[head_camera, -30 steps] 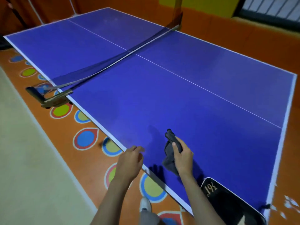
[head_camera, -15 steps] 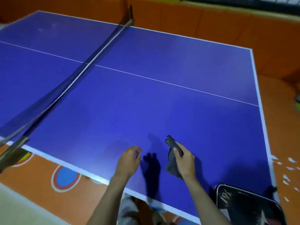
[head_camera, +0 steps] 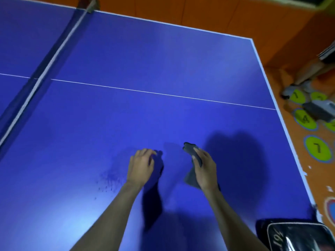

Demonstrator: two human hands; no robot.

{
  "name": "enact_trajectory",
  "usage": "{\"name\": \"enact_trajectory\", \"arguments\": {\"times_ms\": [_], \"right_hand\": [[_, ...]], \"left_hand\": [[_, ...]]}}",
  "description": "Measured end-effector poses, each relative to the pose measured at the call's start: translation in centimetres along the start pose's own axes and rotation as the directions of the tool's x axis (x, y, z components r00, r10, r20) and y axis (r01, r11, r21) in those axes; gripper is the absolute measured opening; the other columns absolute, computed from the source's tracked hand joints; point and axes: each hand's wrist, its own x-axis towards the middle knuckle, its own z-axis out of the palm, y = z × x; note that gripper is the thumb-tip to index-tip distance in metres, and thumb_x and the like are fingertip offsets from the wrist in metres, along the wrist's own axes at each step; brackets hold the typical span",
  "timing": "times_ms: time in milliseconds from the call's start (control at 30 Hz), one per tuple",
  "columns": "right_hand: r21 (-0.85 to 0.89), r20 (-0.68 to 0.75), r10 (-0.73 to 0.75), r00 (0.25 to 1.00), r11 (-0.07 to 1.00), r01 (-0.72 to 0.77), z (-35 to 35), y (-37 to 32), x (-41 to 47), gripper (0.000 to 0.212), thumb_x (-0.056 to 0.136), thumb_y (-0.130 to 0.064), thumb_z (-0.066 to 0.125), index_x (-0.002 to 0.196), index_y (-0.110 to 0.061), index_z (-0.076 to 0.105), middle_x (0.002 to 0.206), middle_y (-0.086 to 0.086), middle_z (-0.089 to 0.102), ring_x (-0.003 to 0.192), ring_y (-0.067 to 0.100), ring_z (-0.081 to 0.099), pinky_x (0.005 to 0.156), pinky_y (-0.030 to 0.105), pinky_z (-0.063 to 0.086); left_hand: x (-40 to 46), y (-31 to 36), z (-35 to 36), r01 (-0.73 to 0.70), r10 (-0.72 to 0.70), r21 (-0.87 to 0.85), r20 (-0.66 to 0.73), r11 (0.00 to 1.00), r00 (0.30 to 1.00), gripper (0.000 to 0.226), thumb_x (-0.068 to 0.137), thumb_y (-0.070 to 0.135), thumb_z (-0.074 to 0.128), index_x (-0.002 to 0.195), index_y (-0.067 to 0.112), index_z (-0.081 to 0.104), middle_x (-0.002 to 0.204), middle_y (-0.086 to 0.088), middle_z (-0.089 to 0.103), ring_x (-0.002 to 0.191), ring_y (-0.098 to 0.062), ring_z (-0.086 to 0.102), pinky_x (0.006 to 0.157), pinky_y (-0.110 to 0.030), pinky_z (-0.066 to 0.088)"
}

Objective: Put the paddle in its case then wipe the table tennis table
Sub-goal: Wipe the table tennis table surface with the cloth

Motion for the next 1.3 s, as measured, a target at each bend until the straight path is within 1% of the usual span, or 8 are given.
{"name": "enact_trajectory", "arguments": {"times_ms": [100,200,267,333,433,933,1133,1300], "right_hand": [[-0.065,-0.112,-0.089,0.990,0.994,0.082,3.4,-1.0,3.5,0.036,0.103,-0.011,0.064,0.138,-0.017,0.067,0.151,0.005,0.054,0.136,0.017,0.056,0.109,0.002,0.029],[-0.091,0.026,-0.092,0.995,0.991,0.094,8.0,0.4,5.7,0.044,0.105,-0.022,0.062,0.149,-0.029,0.057,0.169,-0.002,0.030,0.155,0.014,0.030,0.126,0.027,0.025],[-0.323,0.063,-0.141,0.988,0.934,0.154,10.8,2.1,5.8,0.051,0.106,-0.045,0.049,0.157,-0.039,0.043,0.174,-0.003,0.016,0.161,0.020,0.012,0.130,0.039,0.014],[-0.528,0.018,-0.204,0.979,0.829,0.182,12.5,3.1,6.3,0.060,0.102,-0.053,0.042,0.160,-0.041,0.036,0.174,0.000,0.018,0.161,0.025,0.014,0.130,0.043,0.013],[-0.600,-0.044,-0.217,0.975,0.786,0.148,13.2,2.7,9.3,0.064,0.100,-0.054,0.043,0.162,-0.040,0.032,0.174,0.001,0.019,0.161,0.025,0.013,0.130,0.045,0.013],[-0.598,-0.055,-0.307,0.950,0.772,0.215,15.8,-2.3,32.5,0.058,0.102,-0.052,0.038,0.159,-0.038,0.039,0.170,0.004,0.029,0.158,0.032,0.022,0.128,0.050,0.017],[-0.562,-0.091,-0.384,0.919,0.781,0.271,16.3,-1.3,31.4,0.050,0.106,-0.045,0.039,0.153,-0.032,0.052,0.165,0.005,0.040,0.155,0.031,0.032,0.127,0.049,0.022],[-0.563,-0.007,-0.312,0.950,0.786,0.254,16.5,-1.2,23.6,0.056,0.105,-0.048,0.029,0.158,-0.036,0.041,0.170,0.002,0.029,0.159,0.027,0.019,0.129,0.047,0.014]], "left_hand": [[5.1,-2.5,1.3,-0.090,0.093,0.106,-0.022,0.990,0.995,0.036,0.086,0.018,0.056,0.120,0.024,0.065,0.123,0.003,0.065,0.117,-0.027,0.060,0.091,-0.043,0.047],[9.5,-4.6,2.8,-0.079,0.093,0.211,-0.058,0.974,0.994,0.041,0.095,0.023,0.044,0.133,0.019,0.059,0.144,-0.005,0.056,0.138,-0.029,0.049,0.111,-0.050,0.039],[11.0,-5.7,4.0,-0.049,0.071,0.292,-0.066,0.955,0.995,0.043,0.100,0.024,0.041,0.141,0.017,0.054,0.154,-0.009,0.047,0.147,-0.031,0.039,0.120,-0.053,0.029],[11.5,-6.4,4.9,-0.050,0.071,0.314,-0.057,0.948,0.996,0.044,0.103,0.028,0.038,0.145,0.017,0.051,0.158,-0.009,0.043,0.150,-0.031,0.033,0.123,-0.054,0.022],[11.7,-6.7,5.3,-0.071,0.089,0.308,-0.046,0.949,0.995,0.045,0.104,0.032,0.037,0.142,0.015,0.055,0.154,-0.009,0.047,0.149,-0.029,0.035,0.123,-0.056,0.022],[12.5,-7.0,6.0,-0.060,0.098,0.348,-0.093,0.935,0.991,0.042,0.097,0.031,0.049,0.135,0.019,0.062,0.152,-0.006,0.051,0.146,-0.028,0.042,0.119,-0.059,0.027],[12.3,-7.3,6.0,-0.070,0.112,0.372,-0.091,0.925,0.990,0.041,0.100,0.029,0.047,0.136,0.016,0.061,0.152,-0.007,0.050,0.146,-0.030,0.041,0.119,-0.059,0.027],[12.4,-7.0,5.8,-0.047,0.080,0.355,-0.079,0.934,0.994,0.043,0.101,0.032,0.041,0.138,0.018,0.057,0.153,-0.006,0.048,0.148,-0.028,0.037,0.122,-0.058,0.021]]}}
